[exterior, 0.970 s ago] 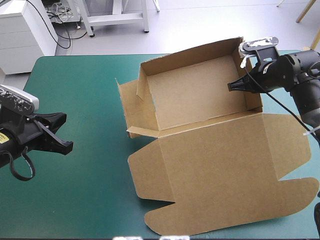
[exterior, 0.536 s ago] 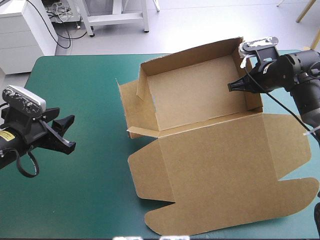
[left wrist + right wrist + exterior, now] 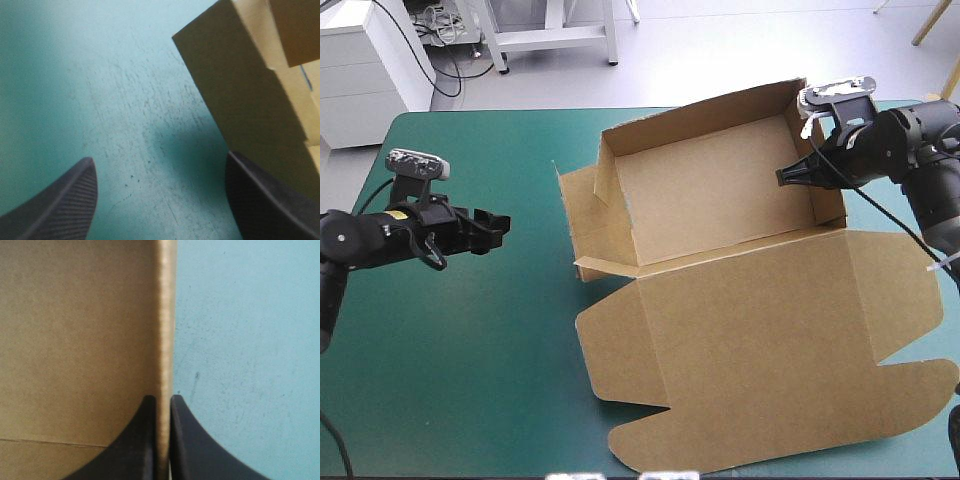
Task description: Fold the box
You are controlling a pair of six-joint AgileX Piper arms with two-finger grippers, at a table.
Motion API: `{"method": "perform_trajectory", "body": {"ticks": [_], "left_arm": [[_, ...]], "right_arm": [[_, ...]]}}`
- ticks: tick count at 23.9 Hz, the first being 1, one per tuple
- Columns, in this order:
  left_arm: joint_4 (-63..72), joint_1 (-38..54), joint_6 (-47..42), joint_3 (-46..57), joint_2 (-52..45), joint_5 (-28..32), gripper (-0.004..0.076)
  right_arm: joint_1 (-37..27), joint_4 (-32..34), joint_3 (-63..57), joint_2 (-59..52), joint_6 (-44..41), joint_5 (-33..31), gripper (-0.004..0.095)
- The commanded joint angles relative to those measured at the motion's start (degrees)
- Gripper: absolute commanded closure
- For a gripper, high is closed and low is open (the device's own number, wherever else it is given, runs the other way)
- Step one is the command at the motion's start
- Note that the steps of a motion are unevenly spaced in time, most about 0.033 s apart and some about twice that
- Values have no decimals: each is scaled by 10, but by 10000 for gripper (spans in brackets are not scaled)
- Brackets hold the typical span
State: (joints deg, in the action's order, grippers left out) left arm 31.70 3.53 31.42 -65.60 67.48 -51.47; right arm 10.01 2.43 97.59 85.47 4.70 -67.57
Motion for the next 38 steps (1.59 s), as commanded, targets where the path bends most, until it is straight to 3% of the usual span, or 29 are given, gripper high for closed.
{"method": "perform_trajectory", "body": {"ticks": [1,6,10,14,17,20,25,31,38], "left_arm": [[29,-2,-16,-14,47,27,209],[102,40,11,-14,122,16,209],[239,94,112,-6,183,-11,209],[286,93,156,13,229,-19,211],[363,93,222,31,255,-34,211],[433,93,286,52,256,-61,211],[535,91,362,54,256,-185,211],[557,73,368,54,255,-220,211],[565,44,374,50,196,-215,211]], "right_arm": [[-1,-7,17,-22,3,24,929],[-1,-7,17,-22,3,19,930],[-1,-13,17,-22,3,19,929],[-1,-63,19,-28,11,53,930],[-1,-88,38,-31,25,45,929],[-1,-88,64,-31,25,37,930],[-1,-88,65,-28,25,38,930],[-1,-86,65,-22,25,47,930],[-1,-80,65,5,23,47,929]]}}
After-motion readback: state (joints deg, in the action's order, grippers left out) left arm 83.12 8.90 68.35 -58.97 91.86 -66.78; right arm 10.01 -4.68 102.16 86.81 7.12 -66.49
